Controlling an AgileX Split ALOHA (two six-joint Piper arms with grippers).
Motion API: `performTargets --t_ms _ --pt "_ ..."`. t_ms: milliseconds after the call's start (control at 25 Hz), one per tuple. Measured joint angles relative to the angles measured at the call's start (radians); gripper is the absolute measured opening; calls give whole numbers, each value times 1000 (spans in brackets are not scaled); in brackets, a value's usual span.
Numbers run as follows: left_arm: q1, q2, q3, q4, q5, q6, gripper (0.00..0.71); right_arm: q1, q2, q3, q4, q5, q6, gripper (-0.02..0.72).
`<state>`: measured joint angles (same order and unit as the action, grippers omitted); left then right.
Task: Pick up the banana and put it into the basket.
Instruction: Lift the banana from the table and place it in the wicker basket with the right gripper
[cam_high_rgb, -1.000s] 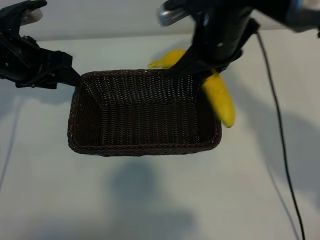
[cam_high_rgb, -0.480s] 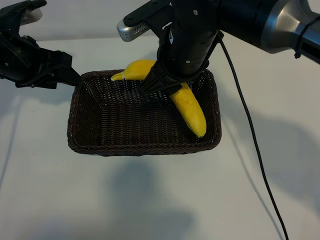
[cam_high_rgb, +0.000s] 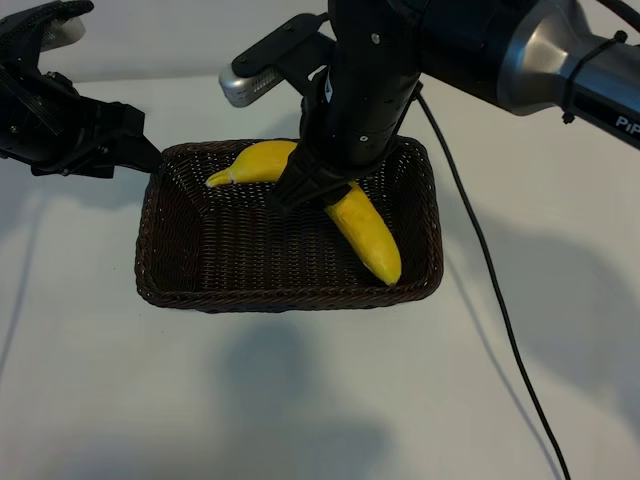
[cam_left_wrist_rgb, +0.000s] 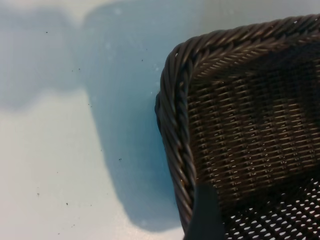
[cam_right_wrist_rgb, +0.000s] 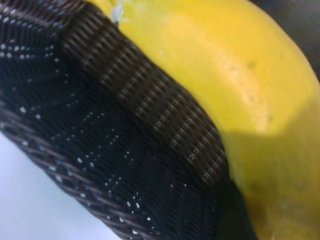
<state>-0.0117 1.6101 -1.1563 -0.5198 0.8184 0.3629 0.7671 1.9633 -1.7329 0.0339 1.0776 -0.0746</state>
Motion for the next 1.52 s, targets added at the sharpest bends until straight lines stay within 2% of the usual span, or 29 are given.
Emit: performTargets --t_ms 240,480,600,760,920,1040,1280,1520 --pt "0 0 0 0 0 0 575 0 0 0 72 -36 -141 420" --pt "0 0 0 0 0 0 574 1 0 0 126 -48 -453 420" --pt "0 0 0 0 0 2 574 1 0 0 131 -48 -566 420" --pt "0 0 0 0 0 2 574 1 0 0 150 -48 -674 420" --pt "0 0 0 0 0 2 574 2 0 0 159 -48 -743 420" --pt "0 0 0 0 0 2 574 2 0 0 160 -48 -771 420" --pt "0 0 0 0 0 2 574 2 5 0 168 -61 -780 420" --pt "0 0 0 0 3 1 574 2 48 0 177 -106 -782 420"
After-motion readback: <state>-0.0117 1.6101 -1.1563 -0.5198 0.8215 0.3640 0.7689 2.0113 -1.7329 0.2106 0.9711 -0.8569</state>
